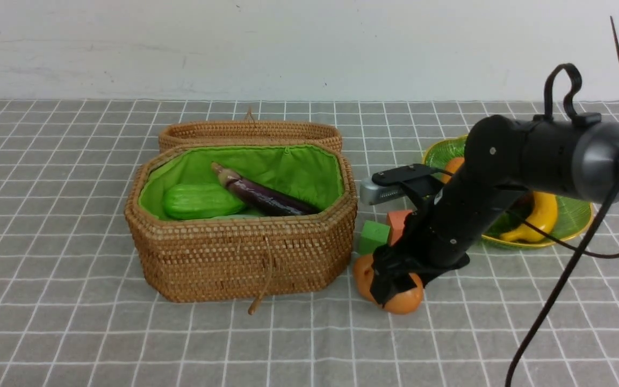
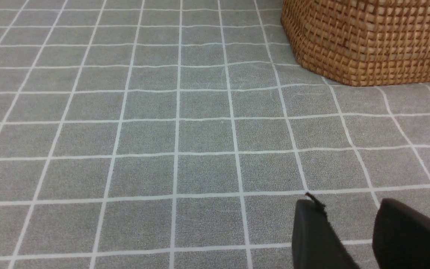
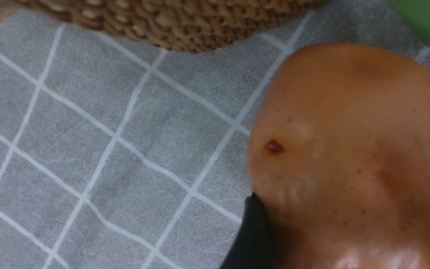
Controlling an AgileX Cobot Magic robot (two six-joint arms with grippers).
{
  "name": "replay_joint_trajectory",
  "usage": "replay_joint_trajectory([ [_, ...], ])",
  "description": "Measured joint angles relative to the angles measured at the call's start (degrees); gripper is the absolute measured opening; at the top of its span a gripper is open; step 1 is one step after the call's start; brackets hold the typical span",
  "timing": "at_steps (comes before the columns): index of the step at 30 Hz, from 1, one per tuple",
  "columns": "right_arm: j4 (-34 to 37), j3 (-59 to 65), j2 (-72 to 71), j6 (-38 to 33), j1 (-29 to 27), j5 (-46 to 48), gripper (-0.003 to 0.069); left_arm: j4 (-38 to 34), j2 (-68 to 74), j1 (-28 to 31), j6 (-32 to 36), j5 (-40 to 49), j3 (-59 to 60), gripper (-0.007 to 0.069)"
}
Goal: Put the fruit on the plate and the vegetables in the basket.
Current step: Use the right arm to grab a potato and put it into the left basket
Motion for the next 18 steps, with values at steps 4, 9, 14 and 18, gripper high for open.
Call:
replay_joint_trajectory([
  [4, 0.0, 0.0, -0.8, 0.0, 0.0, 1.8, 0.0579, 0.0, 0.0, 0.0, 0.0, 0.0, 0.0, 0.0238],
  [9, 0.0, 0.0, -5.0, 0.0, -0.8, 3.9, 0.0579, 0.0, 0.0, 0.0, 0.0, 0.0, 0.0, 0.0238],
  [14, 0.0, 0.0, -10.4, 0.0, -1.2, 4.5, 0.0579, 0.0, 0.0, 0.0, 0.0, 0.0, 0.0, 0.0238],
  [18, 2.2, -1.7, -15.7, -0.7, -1.2, 5.5, 0.0579, 0.0, 0.0, 0.0, 0.0, 0.0, 0.0, 0.0238],
])
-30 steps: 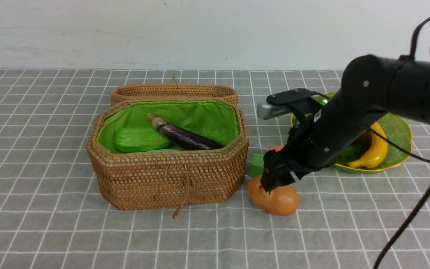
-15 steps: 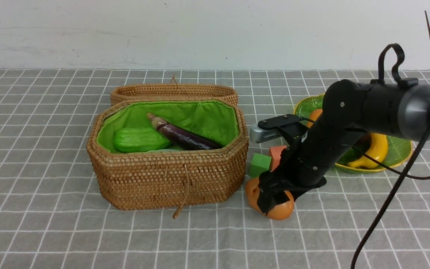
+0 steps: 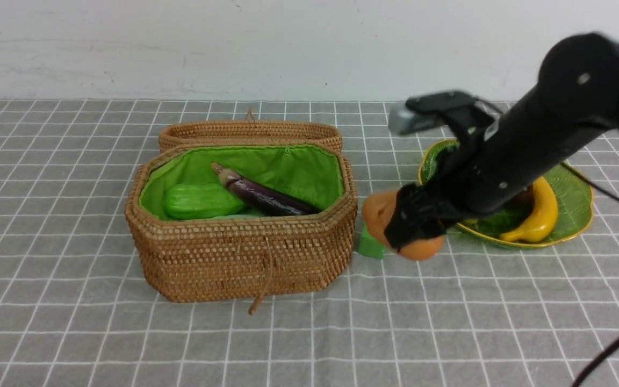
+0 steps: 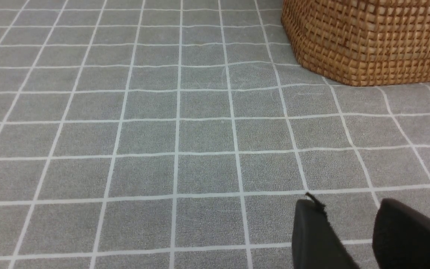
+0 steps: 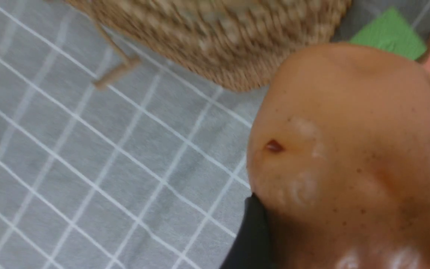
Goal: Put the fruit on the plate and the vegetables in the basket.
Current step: Use the right arm to grab a potato and put it into the left basket
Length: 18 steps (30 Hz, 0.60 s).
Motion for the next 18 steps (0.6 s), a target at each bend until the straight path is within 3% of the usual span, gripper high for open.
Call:
replay_joint_trajectory([
  [10, 14.2, -14.4, 3.8, -11.7, 2.3, 1.5, 0.0579, 0.0, 0.0, 0.0, 0.0, 0.0, 0.0, 0.0238],
  [18, 15.4, -19.7, 14.4, -10.1, 5.8, -8.4, 0.0579, 0.0, 0.0, 0.0, 0.0, 0.0, 0.0, 0.0238],
])
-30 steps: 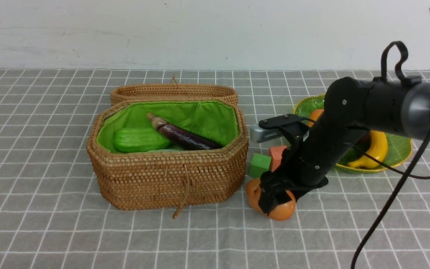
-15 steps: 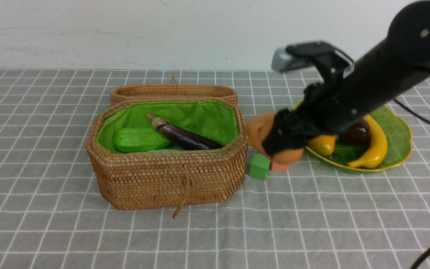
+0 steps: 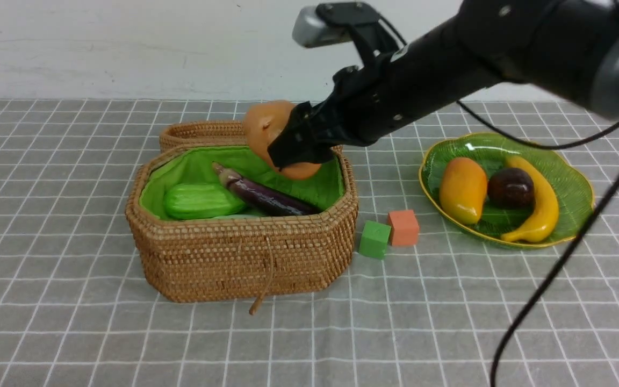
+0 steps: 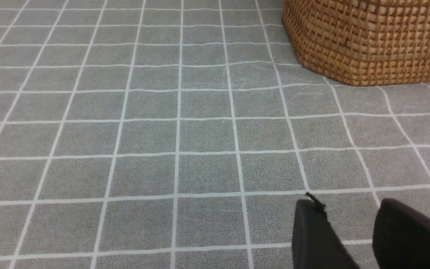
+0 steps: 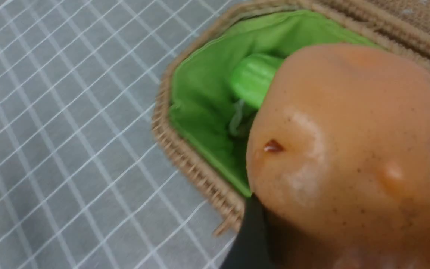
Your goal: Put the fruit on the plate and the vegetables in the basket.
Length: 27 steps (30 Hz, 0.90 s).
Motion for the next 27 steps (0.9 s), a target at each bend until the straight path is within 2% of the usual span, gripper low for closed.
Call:
replay_joint_trajectory([
  [5, -1.0, 0.0, 1.3, 3.7, -0.5, -1.9, 0.0582, 0.0, 0.0, 0.0, 0.0, 0.0, 0.0, 0.0238],
  [11, -2.3, 0.0, -0.9, 4.9, -1.9, 2.1, 0.0680, 0.0, 0.0, 0.0, 0.0, 0.0, 0.0, 0.0238],
  [17, -5.3, -0.1, -4.8, 6.4, -2.6, 4.6, 0.0655, 0.0, 0.0, 0.0, 0.0, 0.0, 0.0, 0.0238],
  [21, -8.2, -0.1, -7.6, 10.1, -2.9, 7.8, 0.0610, 0.0, 0.0, 0.0, 0.0, 0.0, 0.0, 0.0238],
  [23, -11.0, -0.1, -9.9, 12.6, -2.9, 13.1, 0.0556, 0.0, 0.0, 0.0, 0.0, 0.0, 0.0, 0.0238],
  [25, -14.3, -0.1, -13.3, 13.9, -2.9, 19.4, 0.0465, 0.0, 0.0, 0.0, 0.0, 0.0, 0.0, 0.0238],
  [27, -16.0, -0.1, -14.6, 15.1, -2.9, 22.0, 0.0410, 0.0, 0.0, 0.0, 0.0, 0.0, 0.0, 0.0238],
])
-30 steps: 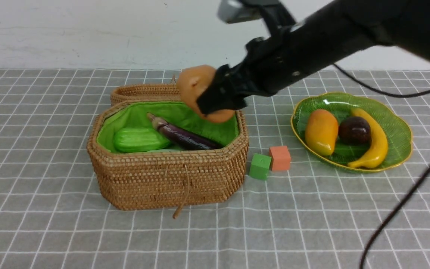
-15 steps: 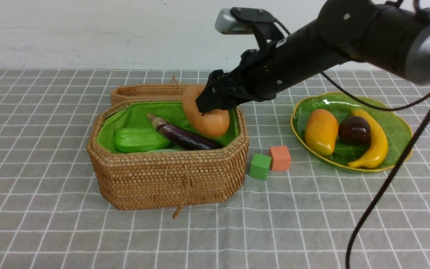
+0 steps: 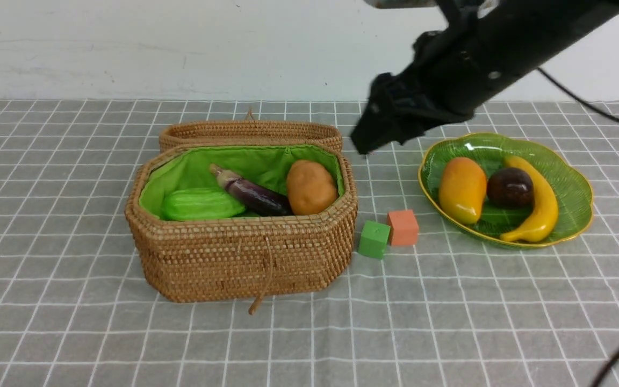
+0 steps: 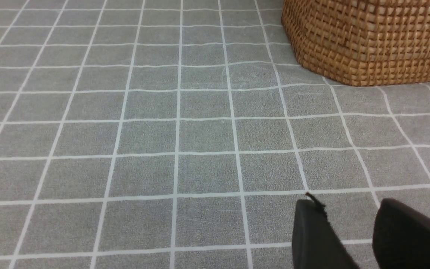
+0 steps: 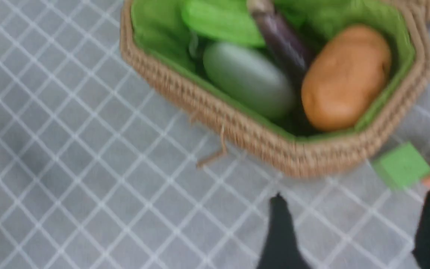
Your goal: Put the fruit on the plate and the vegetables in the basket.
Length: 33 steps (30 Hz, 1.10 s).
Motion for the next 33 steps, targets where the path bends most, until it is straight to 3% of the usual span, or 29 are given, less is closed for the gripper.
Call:
replay_joint_trajectory([
  [2, -1.7, 0.0, -2.2, 1.9, 0.0, 3.1, 0.0323, 0.0, 0.0, 0.0, 0.0, 0.0, 0.0, 0.0238],
  [6, -7.1, 1.8, -8.6, 6.6, 0.0, 5.8, 0.0063, 0.0, 0.0, 0.0, 0.0, 0.0, 0.0, 0.0238],
  [9, -10.6, 7.5, -14.5, 8.2, 0.0, 6.1, -0.0015, 0.0, 0.0, 0.0, 0.0, 0.0, 0.0, 0.0238],
  [20, -15.4, 28.5, -29.5, 9.1, 0.0, 6.5, -0.0018, 0.0, 0.0, 0.0, 0.0, 0.0, 0.0, 0.0238],
  [33, -15.3, 29.8, -30.6, 9.1, 0.0, 6.4, -0.0012, 0.0, 0.0, 0.0, 0.0, 0.0, 0.0, 0.0238],
])
